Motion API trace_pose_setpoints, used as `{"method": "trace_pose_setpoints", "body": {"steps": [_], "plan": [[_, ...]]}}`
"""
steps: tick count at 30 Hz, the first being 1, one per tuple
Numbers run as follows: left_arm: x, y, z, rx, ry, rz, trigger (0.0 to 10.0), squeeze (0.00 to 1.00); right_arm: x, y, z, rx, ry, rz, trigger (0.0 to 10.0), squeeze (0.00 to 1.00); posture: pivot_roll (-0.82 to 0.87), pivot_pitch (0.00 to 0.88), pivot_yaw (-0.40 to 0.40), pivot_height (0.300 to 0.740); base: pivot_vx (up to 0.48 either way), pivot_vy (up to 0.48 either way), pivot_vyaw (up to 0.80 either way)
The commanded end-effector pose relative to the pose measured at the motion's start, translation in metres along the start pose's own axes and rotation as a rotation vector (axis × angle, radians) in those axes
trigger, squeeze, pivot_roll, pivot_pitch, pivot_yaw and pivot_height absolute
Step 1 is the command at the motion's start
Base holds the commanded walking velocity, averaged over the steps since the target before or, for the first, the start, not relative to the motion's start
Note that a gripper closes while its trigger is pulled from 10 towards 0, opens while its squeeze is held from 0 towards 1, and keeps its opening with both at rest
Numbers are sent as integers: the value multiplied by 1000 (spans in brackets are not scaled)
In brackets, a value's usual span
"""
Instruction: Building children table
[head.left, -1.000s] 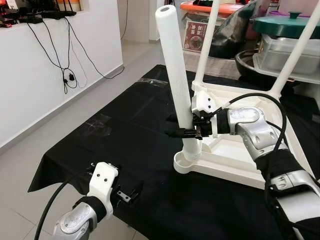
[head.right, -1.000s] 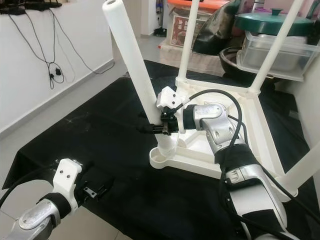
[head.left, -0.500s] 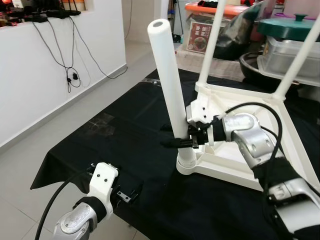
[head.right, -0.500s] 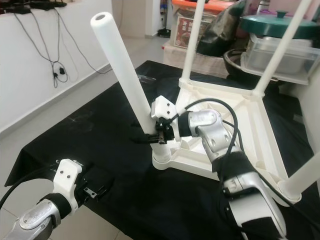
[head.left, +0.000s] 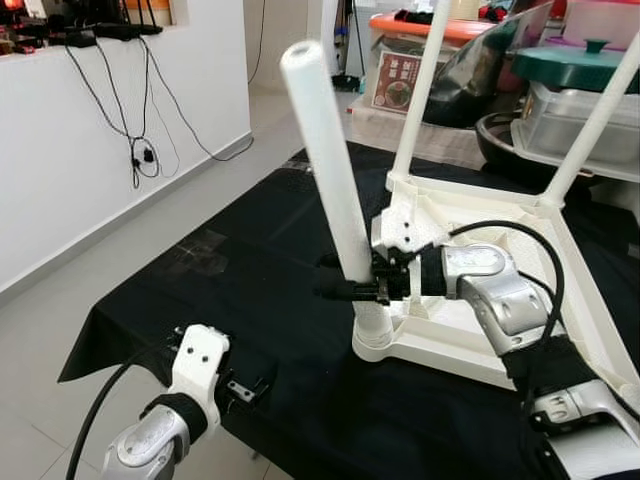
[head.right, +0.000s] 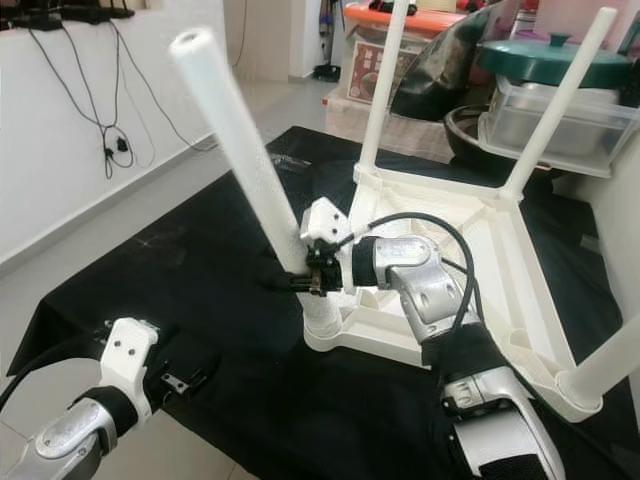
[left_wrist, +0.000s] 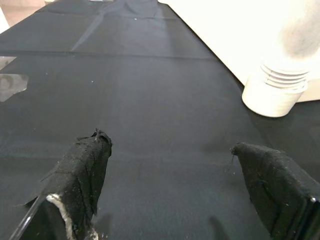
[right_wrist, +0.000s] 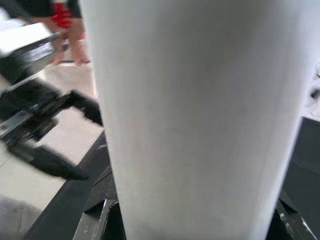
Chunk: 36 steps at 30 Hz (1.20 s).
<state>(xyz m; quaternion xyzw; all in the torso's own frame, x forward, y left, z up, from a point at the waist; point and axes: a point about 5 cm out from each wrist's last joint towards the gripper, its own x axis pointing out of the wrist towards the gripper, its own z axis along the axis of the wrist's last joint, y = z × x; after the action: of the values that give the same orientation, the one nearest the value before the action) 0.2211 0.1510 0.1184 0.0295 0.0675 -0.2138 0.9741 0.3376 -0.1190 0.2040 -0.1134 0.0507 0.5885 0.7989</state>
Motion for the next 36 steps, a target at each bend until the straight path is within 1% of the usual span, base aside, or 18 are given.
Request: {"method": "trace_pose_setpoints", "body": {"steps": [1, 4, 6, 7, 8, 10, 11, 13, 16, 19, 20, 21, 22, 23, 24, 27, 32, 36], "plan": [[2, 1, -2, -19, -1, 12, 10000, 0, 8, 5, -38, 221, 66, -64, 10000, 0, 107, 0, -84, 740, 0, 0, 0], [1, 2, -2, -19, 1, 22, 10000, 0, 11, 1, -43, 271, 61, -177, 10000, 0, 109, 0, -87, 740, 0, 0, 0], [1, 2, -2, -19, 1, 22, 10000, 0, 11, 1, -43, 271, 61, -177, 10000, 0, 109, 0, -87, 740, 0, 0, 0], [0, 4, -3, -17, 5, 36, 10000, 0, 11, 1, -49, 314, 21, -298, 10000, 0, 114, 0, -90, 740, 0, 0, 0], [0, 4, -3, -17, 5, 36, 10000, 0, 11, 1, -49, 314, 21, -298, 10000, 0, 114, 0, -90, 740, 0, 0, 0], [-1, 6, -4, -17, 11, 49, 10000, 0, 10, 3, -56, 373, -3, -404, 10000, 0, 111, 0, -88, 740, 0, 0, 0], [-2, 8, -5, -16, 15, 57, 10000, 0, 8, 3, -60, 437, -17, -495, 10000, 0, 110, 0, -88, 740, 0, 0, 0], [-2, 8, -5, -16, 15, 57, 10000, 0, 8, 3, -60, 437, -17, -495, 10000, 0, 110, 0, -88, 740, 0, 0, 0], [-2, 11, -5, -11, 20, 69, 10000, 0, 5, 8, -66, 517, -46, -649, 10000, 0, 108, 0, -78, 740, 0, 0, 0], [-3, 13, -5, -7, 22, 74, 10000, 0, 2, 12, -68, 516, -58, -727, 10000, 0, 107, 0, -76, 740, 0, 0, 0], [-3, 15, -5, -1, 26, 80, 10000, 0, -2, 14, -70, 525, -71, -824, 10000, 0, 105, 0, -71, 740, 0, 0, 0], [-3, 15, -5, -1, 26, 80, 10000, 0, -2, 14, -70, 525, -71, -824, 10000, 0, 105, 0, -71, 740, 0, 0, 0], [-2, 17, -6, 6, 33, 90, 10000, 0, -12, 12, -73, 526, -79, -975, 9529, 0, 103, 0, -70, 740, 0, 0, 0], [-2, 19, -6, 11, 36, 97, 10000, 0, -20, 10, -74, 533, -83, -1099, 10000, 0, 103, 0, -70, 740, 0, 0, 0], [-2, 19, -6, 11, 36, 97, 10000, 0, -20, 10, -74, 533, -83, -1099, 10000, 0, 103, 0, -70, 740, 0, 0, 0], [-2, 22, -6, 13, 36, 113, 10000, 0, -36, 6, -70, 541, -139, -1312, 10000, 0, 107, 0, -69, 740, 0, 0, 0], [-1, 23, -6, 12, 35, 122, 10000, 0, -44, 4, -61, 540, -206, -1445, 10000, 0, 110, 0, -69, 740, 0, 0, 0], [-1, 23, -6, 12, 37, 124, 10000, 0, -41, 6, -60, 542, -209, -1452, 10000, 0, 112, 0, -68, 740, 0, 0, 0]]}}
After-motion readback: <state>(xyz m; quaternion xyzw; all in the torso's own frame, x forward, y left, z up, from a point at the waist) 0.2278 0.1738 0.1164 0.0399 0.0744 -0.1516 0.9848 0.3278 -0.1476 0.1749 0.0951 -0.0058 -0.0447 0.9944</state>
